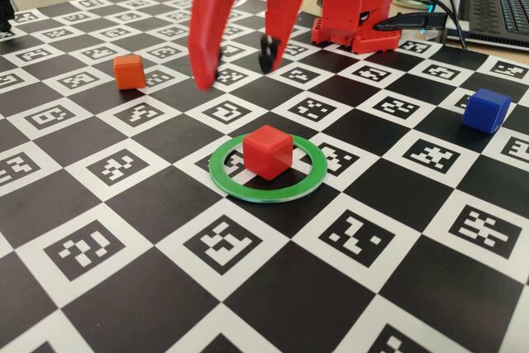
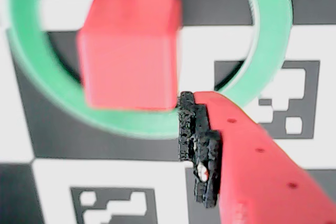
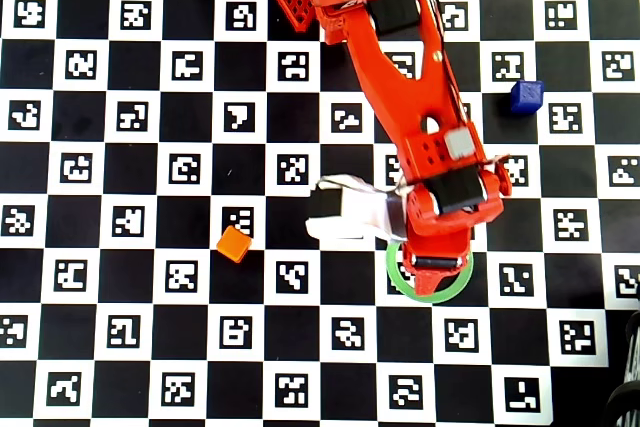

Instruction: Grab the red cube then put it in the green circle then put the blue cube on top and finally the orange cube on top

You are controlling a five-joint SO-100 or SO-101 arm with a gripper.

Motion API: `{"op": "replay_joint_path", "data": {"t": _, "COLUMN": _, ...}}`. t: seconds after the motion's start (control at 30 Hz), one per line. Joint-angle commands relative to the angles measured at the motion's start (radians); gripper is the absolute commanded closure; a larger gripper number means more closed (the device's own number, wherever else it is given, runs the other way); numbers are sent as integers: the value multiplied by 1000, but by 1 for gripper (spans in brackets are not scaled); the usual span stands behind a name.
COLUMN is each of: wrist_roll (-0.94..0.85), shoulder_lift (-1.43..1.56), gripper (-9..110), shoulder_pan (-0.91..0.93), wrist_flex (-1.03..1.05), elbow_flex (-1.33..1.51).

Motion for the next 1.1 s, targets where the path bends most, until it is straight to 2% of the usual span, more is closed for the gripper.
{"op": "replay_joint_path", "data": {"t": 0.0, "wrist_roll": 12, "shoulder_lift": 229, "gripper": 69, "shoulder_pan": 26, "wrist_flex": 26, "elbow_flex": 77}}
{"op": "replay_joint_path", "data": {"t": 0.17, "wrist_roll": -3, "shoulder_lift": 356, "gripper": 68, "shoulder_pan": 18, "wrist_flex": 135, "elbow_flex": 245}}
{"op": "replay_joint_path", "data": {"t": 0.3, "wrist_roll": 98, "shoulder_lift": 390, "gripper": 68, "shoulder_pan": -11, "wrist_flex": 236, "elbow_flex": 319}}
{"op": "replay_joint_path", "data": {"t": 0.5, "wrist_roll": 166, "shoulder_lift": 468, "gripper": 66, "shoulder_pan": -163, "wrist_flex": 302, "elbow_flex": 430}}
{"op": "replay_joint_path", "data": {"t": 0.77, "wrist_roll": 460, "shoulder_lift": 560, "gripper": 63, "shoulder_pan": -469, "wrist_flex": 261, "elbow_flex": 434}}
{"op": "replay_joint_path", "data": {"t": 0.97, "wrist_roll": 695, "shoulder_lift": 560, "gripper": 61, "shoulder_pan": -723, "wrist_flex": 123, "elbow_flex": 431}}
{"op": "replay_joint_path", "data": {"t": 1.07, "wrist_roll": 733, "shoulder_lift": 551, "gripper": 60, "shoulder_pan": -785, "wrist_flex": 28, "elbow_flex": 445}}
